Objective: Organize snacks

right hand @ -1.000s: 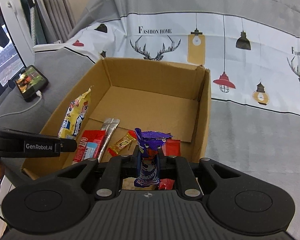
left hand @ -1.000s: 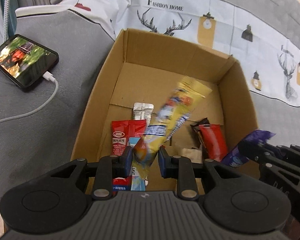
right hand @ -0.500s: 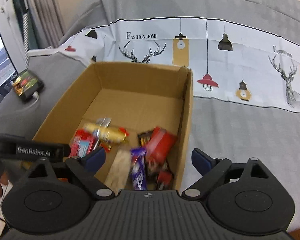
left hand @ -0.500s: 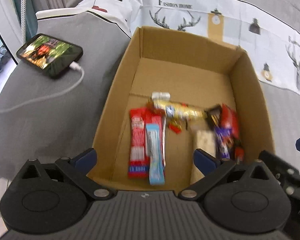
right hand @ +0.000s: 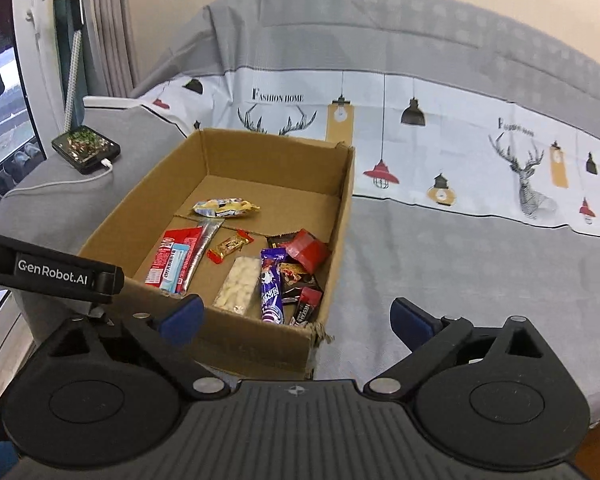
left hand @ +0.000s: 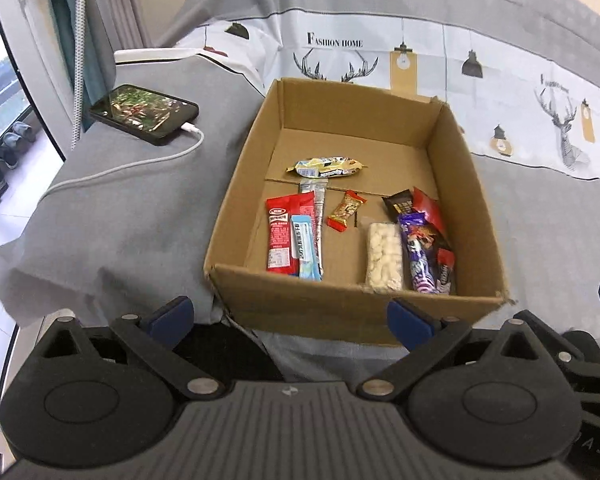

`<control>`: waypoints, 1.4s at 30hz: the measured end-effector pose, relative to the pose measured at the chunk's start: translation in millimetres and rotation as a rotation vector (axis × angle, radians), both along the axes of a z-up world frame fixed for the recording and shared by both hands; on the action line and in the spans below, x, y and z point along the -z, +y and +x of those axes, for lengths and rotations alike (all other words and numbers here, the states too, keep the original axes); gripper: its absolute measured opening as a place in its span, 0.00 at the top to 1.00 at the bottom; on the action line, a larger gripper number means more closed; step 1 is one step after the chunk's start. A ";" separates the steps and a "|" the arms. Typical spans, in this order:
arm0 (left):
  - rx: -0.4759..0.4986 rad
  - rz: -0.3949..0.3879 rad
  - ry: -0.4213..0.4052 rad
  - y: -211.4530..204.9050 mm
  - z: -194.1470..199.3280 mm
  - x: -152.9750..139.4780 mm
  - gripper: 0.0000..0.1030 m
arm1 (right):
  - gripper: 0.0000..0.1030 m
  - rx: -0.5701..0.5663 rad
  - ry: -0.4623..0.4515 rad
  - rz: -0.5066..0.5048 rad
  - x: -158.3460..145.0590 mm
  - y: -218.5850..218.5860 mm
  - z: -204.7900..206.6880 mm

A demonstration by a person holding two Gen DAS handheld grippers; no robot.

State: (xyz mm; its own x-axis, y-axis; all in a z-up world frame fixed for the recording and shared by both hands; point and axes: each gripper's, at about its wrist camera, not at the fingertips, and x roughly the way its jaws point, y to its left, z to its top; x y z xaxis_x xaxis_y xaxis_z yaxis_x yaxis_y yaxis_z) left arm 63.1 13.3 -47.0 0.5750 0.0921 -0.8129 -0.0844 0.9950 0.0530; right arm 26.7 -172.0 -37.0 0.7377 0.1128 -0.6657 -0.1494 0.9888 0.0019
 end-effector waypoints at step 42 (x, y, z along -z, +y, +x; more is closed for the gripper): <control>0.024 0.121 -0.071 -14.3 -60.5 -27.4 0.00 | 0.00 -0.027 -0.097 0.009 -23.9 -7.9 -53.0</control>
